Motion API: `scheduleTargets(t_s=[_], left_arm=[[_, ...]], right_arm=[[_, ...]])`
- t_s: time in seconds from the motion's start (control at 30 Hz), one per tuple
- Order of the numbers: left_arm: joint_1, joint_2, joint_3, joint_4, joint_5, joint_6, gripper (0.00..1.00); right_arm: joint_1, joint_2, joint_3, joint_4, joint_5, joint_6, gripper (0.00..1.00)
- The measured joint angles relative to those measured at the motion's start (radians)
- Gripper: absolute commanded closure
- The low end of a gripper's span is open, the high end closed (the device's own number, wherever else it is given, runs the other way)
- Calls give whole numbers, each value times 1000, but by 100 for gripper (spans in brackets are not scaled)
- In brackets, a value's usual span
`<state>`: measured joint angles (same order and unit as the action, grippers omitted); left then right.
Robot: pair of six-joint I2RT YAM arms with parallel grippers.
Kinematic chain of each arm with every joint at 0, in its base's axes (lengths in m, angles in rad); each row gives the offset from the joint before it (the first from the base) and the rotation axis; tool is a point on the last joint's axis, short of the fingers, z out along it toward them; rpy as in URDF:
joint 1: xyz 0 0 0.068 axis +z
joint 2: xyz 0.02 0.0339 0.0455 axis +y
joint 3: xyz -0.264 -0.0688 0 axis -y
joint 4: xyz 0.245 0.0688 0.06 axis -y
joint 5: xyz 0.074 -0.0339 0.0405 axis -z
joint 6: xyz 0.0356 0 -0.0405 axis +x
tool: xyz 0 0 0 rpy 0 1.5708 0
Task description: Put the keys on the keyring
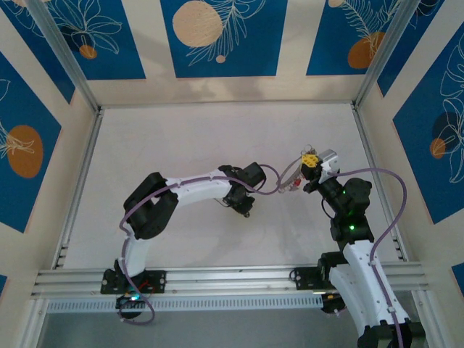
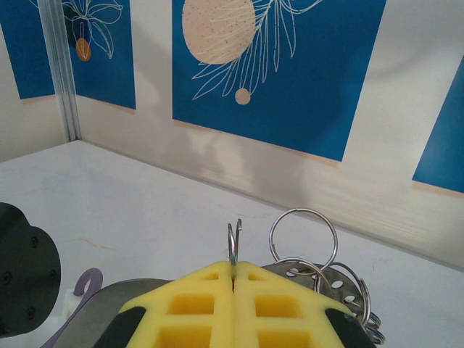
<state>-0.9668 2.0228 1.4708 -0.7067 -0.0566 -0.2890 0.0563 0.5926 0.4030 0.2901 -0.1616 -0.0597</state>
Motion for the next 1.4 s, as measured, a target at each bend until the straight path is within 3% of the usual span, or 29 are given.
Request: scheduleTargets(t_s=[0.4,0.73,0.87,1.17,1.27,1.4], left_arm=[[0,0,-10,-8,0,3,88],[0,1,-10,2,23,4,88],[1,1,-10,13,31,4,100],[9,-6,-18,20,50,41,100],[26,-87,-99,43,84,92,100],[69,-322,-249,107,101,182,100]], right_arm=[[0,0,0,0,0,0,100],[0,0,0,0,-3,0,100],[0,0,0,0,-7,0,100],[0,0,0,-1,-13,-1,100],[12,0,0,-6,-30,-9,100],[56,0,0,-23,-47,-38,100]])
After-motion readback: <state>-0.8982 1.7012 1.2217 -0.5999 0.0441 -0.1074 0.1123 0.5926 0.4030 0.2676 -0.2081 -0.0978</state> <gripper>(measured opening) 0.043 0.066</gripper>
